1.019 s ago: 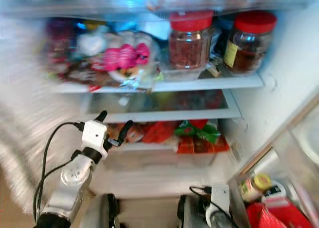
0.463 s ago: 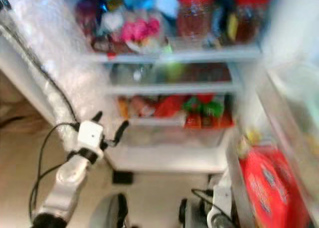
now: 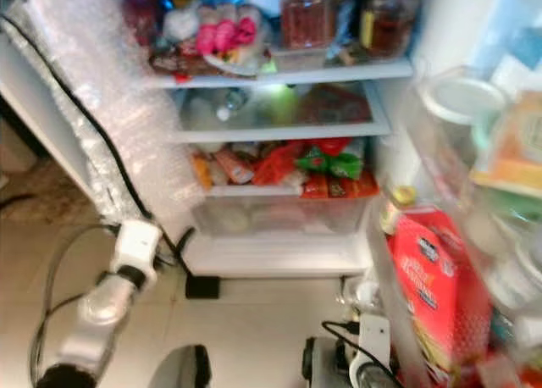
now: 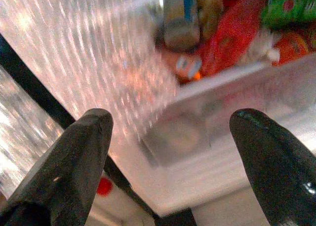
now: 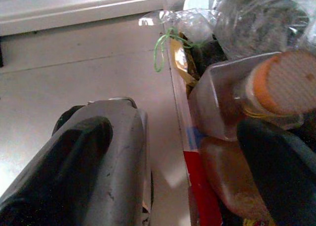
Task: Restocking fridge
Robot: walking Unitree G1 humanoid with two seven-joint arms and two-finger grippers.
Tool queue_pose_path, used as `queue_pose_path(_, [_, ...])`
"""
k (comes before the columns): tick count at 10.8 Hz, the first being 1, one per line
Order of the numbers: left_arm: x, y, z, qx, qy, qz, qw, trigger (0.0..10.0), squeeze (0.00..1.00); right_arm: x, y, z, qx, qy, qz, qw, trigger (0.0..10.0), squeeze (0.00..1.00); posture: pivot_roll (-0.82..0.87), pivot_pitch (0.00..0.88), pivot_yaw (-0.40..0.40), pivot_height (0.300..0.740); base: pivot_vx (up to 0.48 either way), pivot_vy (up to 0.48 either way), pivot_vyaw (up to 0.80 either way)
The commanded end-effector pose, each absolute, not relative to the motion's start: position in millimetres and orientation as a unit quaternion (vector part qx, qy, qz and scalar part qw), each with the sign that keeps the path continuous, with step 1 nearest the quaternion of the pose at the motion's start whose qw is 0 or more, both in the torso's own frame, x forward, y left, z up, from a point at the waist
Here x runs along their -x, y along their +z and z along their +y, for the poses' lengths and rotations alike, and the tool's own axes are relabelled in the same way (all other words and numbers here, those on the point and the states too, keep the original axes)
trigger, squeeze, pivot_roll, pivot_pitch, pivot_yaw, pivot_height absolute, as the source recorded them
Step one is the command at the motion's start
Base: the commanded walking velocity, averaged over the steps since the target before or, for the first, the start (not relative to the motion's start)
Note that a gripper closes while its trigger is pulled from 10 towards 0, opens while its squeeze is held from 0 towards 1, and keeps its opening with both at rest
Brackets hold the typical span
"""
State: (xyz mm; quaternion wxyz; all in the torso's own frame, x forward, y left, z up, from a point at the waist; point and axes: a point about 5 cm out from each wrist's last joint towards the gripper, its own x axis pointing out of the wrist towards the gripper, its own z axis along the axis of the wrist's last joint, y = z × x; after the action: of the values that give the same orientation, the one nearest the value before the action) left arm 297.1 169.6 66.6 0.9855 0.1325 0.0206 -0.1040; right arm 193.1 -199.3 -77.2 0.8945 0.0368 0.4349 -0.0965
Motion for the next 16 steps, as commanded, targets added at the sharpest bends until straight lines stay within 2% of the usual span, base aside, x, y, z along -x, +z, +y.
queue_pose_path(1, [-291,50,186,-0.121,-0.072,0.065,0.988,10.0,0.0,-163,-94,-187,-0.051,-0.088,0.496,0.863,10.0,0.0,-0.01,0.079,0.066,0.586,0.0,0.0,0.0])
queue_pose_path(3, [-274,10,208,-0.078,-0.025,0.169,0.982,10.0,0.0,-163,-94,-186,-0.056,-0.088,0.493,0.864,10.0,0.0,-0.01,0.068,0.066,0.586,0.0,0.0,0.0])
queue_pose_path(5, [-245,-28,230,-0.014,0.045,0.291,0.956,10.0,0.0,-163,-94,-184,-0.059,-0.086,0.491,0.865,10.0,0.0,-0.01,0.061,0.066,0.586,0.0,0.399,0.0])
queue_pose_path(7, [-223,-48,232,-0.016,0.054,0.347,0.936,10.0,0.0,-163,-94,-184,-0.058,-0.085,0.492,0.865,10.0,0.0,-0.01,0.063,0.067,0.586,0.0,0.48,0.0])
queue_pose_path(12, [-207,-61,227,-0.016,0.054,0.387,0.92,10.0,0.0,-162,-95,-185,-0.067,-0.093,0.49,0.864,10.0,0.0,-0.02,0.087,0.068,0.591,0.0,0.48,0.0])
queue_pose_path(14, [-206,-63,224,-0.018,0.054,0.393,0.918,10.0,0.0,-162,-95,-185,-0.07,-0.088,0.491,0.864,10.0,0.0,-0.02,0.09,0.065,0.631,0.0,0.407,0.0])
queue_pose_path(16, [-205,-67,214,-0.021,0.047,0.406,0.912,10.0,0.0,-162,-95,-185,-0.071,-0.087,0.491,0.864,10.0,0.0,-0.02,0.091,0.065,0.676,0.0,0.0,0.0])
